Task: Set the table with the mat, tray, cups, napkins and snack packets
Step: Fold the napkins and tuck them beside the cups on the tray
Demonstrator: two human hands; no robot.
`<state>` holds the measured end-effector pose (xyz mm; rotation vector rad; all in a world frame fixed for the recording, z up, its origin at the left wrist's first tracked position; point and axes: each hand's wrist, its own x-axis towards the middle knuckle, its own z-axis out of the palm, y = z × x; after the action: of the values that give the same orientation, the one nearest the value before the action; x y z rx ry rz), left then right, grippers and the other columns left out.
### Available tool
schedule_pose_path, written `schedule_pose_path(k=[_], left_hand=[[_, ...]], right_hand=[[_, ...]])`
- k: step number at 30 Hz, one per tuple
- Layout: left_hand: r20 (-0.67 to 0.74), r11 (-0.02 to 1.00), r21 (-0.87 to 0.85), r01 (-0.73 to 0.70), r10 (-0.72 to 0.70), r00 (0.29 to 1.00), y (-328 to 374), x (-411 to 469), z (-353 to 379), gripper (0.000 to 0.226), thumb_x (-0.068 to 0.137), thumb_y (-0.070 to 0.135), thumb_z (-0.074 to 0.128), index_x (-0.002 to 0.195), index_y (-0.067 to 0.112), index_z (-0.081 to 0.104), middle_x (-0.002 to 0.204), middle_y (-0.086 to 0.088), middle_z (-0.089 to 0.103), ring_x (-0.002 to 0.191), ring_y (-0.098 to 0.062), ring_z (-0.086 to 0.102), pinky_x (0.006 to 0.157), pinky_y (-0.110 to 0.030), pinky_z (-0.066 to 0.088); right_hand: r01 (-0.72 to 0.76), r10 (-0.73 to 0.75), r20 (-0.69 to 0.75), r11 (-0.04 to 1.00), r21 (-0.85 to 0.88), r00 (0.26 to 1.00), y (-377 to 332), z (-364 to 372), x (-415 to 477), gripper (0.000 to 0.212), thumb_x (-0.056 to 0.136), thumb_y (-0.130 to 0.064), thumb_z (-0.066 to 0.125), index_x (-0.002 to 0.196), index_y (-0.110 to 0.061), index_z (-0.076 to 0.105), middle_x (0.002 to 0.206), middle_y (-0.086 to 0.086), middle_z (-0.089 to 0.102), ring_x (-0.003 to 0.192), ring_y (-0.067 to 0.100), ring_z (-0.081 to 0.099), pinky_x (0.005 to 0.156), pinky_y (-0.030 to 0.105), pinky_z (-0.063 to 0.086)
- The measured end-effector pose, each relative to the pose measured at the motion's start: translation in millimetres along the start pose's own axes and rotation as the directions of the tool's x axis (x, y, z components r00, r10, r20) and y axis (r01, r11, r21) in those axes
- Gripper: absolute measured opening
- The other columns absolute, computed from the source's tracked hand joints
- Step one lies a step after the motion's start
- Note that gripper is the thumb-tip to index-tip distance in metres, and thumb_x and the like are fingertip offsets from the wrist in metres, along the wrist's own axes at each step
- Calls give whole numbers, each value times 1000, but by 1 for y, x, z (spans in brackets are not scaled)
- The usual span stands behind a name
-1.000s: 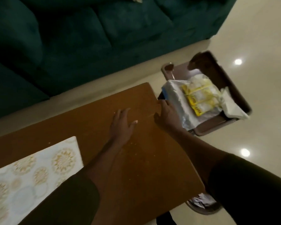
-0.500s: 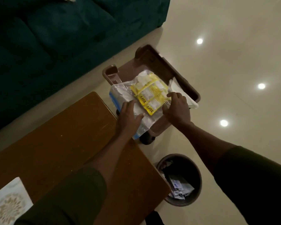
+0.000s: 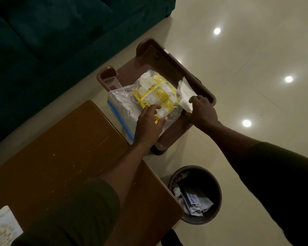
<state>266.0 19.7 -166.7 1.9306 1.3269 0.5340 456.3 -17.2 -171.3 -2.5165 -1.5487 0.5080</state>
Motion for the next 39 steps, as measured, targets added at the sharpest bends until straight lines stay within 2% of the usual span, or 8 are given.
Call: schedule_pose_path(k=[6,12,22,25,28,33,35,39], left_hand=[[14,999,-42,-13,14,1000,-5,8,9,34,84,24,72,116,21,61,102,3,55,89,-22,61,76,-37,54],[-2,998,-67,0,0,1000,-15,11,10,35,83,22,72,116,24,60,98,7,53,76,-5,53,67,-18,46],[43,931,-315,188,-183,982,4,25,-6,44,84,22,72,125,22,55,105,0,58,76,-9,57,64,-14,44],[160,738,-570,361,-332,930,17,31,-19,62,85,31,72,139,25,42,121,-4,56,101,-15,61,80,-28,54],[329,442,-751,490,-392,859,18,33,-38,66,87,39,68,142,27,34,128,-6,58,113,-22,59,84,-36,56],[435,102,-855,509,-393,810,-12,19,-78,40,88,45,65,120,21,60,103,-6,76,99,-24,71,82,-41,59],[366,46,-903,428,-443,819,-27,8,-94,28,91,30,65,115,17,62,92,-4,77,89,-21,72,73,-37,61],[284,-28,-947,320,-534,796,-54,-20,-133,18,91,20,64,108,15,61,89,-5,77,89,-23,70,69,-40,60]], right_hand=[[12,-11,7,999,-32,1000,1,16,17,46,81,-25,69,118,-2,53,121,16,54,116,31,49,83,46,52],[-1,-1,-41,999,-49,999,-1,26,25,15,86,-7,53,99,0,54,106,19,58,101,34,56,70,43,48],[-155,294,-366,919,363,883,-11,-35,39,29,87,-25,46,108,-7,54,100,15,65,81,26,55,66,34,37],[20,173,-356,877,479,918,-35,-44,34,27,87,-22,47,102,-4,60,87,12,63,71,18,49,63,22,32],[32,101,-133,666,745,986,-73,-40,24,16,84,-18,49,81,-16,64,72,-3,62,59,-1,56,52,9,37],[-222,-6,244,390,894,970,-129,-21,9,15,76,-17,58,69,-24,69,75,-5,69,83,21,65,70,32,52],[-244,-107,304,377,894,947,-152,-10,-1,9,76,-27,70,86,-27,72,87,-2,74,90,22,70,75,36,58],[-114,-319,350,576,810,881,-198,10,-33,48,78,-25,78,121,-14,60,112,3,69,100,18,68,87,37,58]])
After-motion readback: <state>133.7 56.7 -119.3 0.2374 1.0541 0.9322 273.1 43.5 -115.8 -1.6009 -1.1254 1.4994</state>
